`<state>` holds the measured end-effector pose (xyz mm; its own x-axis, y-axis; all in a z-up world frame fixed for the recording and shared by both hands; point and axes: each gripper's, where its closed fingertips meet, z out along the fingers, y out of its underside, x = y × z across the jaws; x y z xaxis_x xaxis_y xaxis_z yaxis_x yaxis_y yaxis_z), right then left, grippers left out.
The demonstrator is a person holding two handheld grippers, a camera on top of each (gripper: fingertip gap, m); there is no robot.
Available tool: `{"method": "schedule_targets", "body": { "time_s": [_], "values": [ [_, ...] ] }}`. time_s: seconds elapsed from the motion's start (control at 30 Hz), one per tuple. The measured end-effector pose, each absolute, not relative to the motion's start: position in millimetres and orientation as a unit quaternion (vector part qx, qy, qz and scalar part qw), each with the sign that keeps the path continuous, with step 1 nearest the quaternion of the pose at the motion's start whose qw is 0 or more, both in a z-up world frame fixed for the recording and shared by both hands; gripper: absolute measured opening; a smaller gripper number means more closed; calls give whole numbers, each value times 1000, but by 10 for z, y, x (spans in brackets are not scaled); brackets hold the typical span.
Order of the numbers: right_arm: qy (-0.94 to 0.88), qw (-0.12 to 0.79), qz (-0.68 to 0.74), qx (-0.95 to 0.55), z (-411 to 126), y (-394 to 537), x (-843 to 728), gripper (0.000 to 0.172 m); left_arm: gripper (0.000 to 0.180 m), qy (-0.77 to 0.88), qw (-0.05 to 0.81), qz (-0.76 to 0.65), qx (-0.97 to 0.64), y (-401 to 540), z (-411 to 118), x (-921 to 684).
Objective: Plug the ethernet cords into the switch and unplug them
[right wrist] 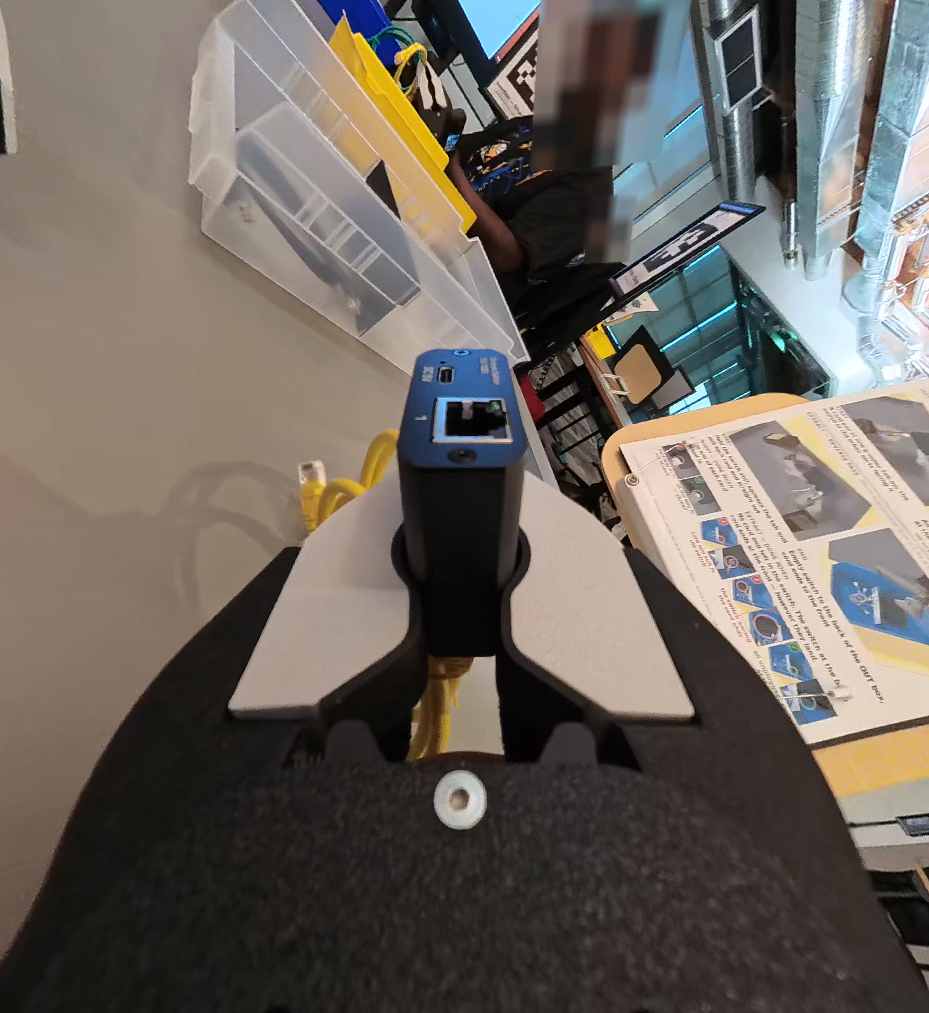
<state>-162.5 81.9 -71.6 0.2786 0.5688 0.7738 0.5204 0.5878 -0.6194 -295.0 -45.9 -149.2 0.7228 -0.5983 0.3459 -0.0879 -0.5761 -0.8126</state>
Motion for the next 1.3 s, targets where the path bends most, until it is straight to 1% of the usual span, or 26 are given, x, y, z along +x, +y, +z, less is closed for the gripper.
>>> {"method": "schedule_targets", "body": {
  "time_s": [0.2,0.27,0.37,0.53,0.63,0.7,0.77,0.8,0.87,0.9,0.93,1.03,1.1,1.2,1.23,1.3],
  "values": [
    [-599,656,24,-459,-706,797,-1643,24,53,214,440,-355,-797,-530,-1290,-2902],
    [-602,656,16,-456,-698,791,-1641,24,58,218,440,-364,-792,-542,-1282,-2881],
    [-605,659,-1,-447,-669,777,-1635,24,59,222,433,-374,-790,-563,-1294,-2846],
    [-609,657,-7,-445,-675,772,-1635,24,60,231,440,-390,-775,-612,-1220,-2798],
    [-607,657,-9,-446,-681,785,-1625,24,56,250,430,-383,-778,-650,-1171,-2832],
    [-606,656,-5,-451,-696,798,-1613,24,53,277,426,-357,-784,-604,-1055,-2971],
    [-606,655,-4,-452,-702,808,-1602,24,52,290,454,-291,-791,-364,-841,-3280],
    [-606,655,-5,-452,-695,810,-1601,24,49,296,462,-264,-793,-229,-717,-3446],
    [-604,656,0,-453,-682,805,-1602,24,51,310,457,-223,-804,69,-547,-3758],
    [-604,656,3,-454,-683,803,-1606,24,54,318,445,-201,-813,242,-533,-3921],
    [-603,655,8,-456,-689,805,-1611,24,52,327,427,-182,-824,421,-573,-4081],
    [-603,651,14,-461,-723,823,-1617,24,50,334,340,-136,-868,980,-915,-4531],
    [-604,650,14,-461,-724,828,-1611,24,51,332,268,-139,-894,1253,-1201,-4712],
    [-607,649,9,-459,-711,828,-1597,24,51,309,169,-162,-922,1419,-1566,-4828],
    [-607,649,8,-458,-699,828,-1592,24,51,311,150,-149,-927,1431,-1645,-4862],
    [-606,650,9,-458,-678,823,-1585,24,51,321,148,-116,-928,1471,-1736,-4889]
  ]
}}
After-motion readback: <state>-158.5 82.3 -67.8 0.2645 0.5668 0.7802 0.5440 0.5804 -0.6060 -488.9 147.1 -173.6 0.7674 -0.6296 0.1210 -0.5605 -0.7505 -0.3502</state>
